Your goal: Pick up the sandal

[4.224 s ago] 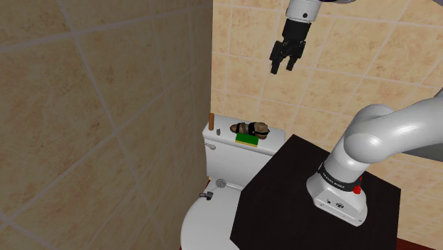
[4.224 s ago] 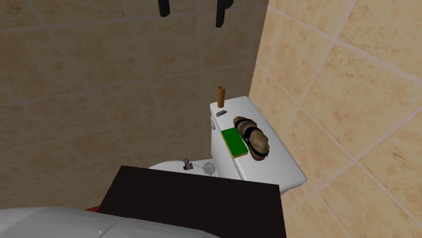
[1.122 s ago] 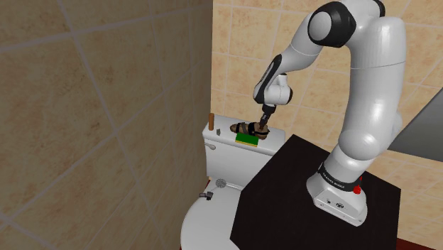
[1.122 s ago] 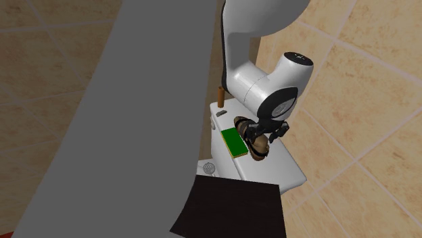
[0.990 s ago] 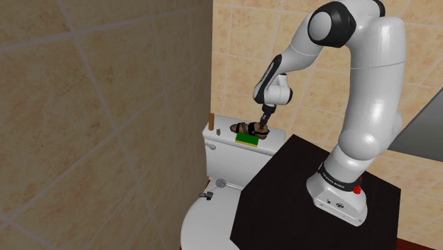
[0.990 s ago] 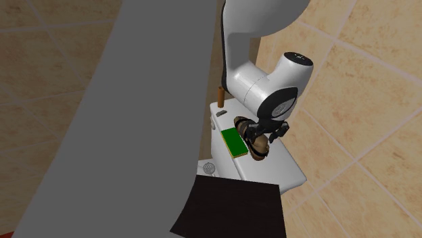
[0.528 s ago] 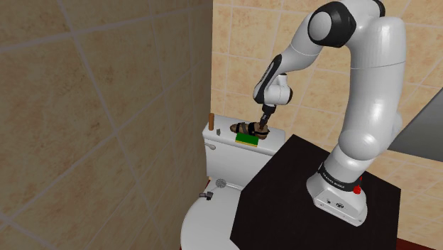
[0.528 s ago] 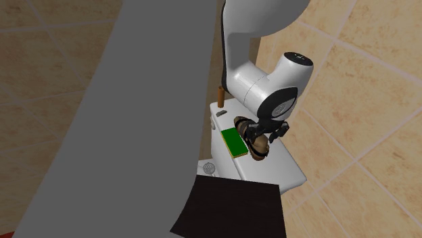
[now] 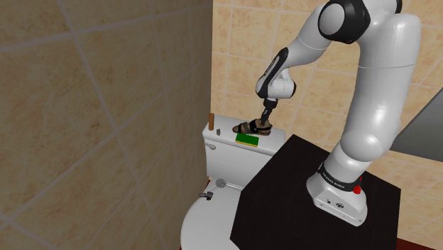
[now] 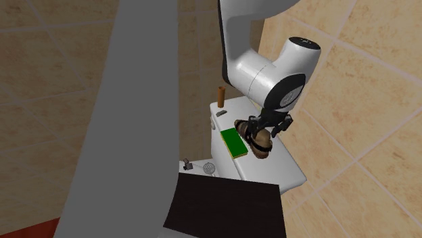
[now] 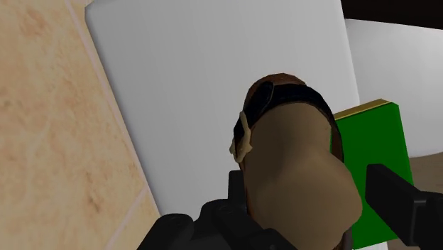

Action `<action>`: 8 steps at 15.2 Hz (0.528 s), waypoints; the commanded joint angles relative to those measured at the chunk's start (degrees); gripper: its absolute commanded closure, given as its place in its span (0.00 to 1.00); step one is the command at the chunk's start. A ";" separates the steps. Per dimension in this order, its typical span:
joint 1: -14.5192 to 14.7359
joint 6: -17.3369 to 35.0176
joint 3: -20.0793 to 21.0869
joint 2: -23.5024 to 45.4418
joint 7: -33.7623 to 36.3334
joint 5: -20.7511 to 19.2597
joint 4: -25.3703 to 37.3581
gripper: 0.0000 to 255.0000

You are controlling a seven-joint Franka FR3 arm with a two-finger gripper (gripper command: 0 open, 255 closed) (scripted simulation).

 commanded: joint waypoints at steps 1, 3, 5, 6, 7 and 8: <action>0.91 -1.30 -1.31 -1.74 1.23 -1.67 -0.34 1.00; 1.75 -2.56 -2.49 -3.45 2.53 -3.37 -0.66 1.00; 2.51 -3.85 -3.58 -5.15 3.85 -5.12 -0.92 1.00; 2.85 -4.51 -4.09 -6.00 4.51 -6.01 -1.03 1.00; 3.17 -5.17 -4.57 -6.85 5.18 -6.90 -1.12 1.00; 3.19 -5.27 -4.62 -6.98 5.29 -7.05 -1.14 1.00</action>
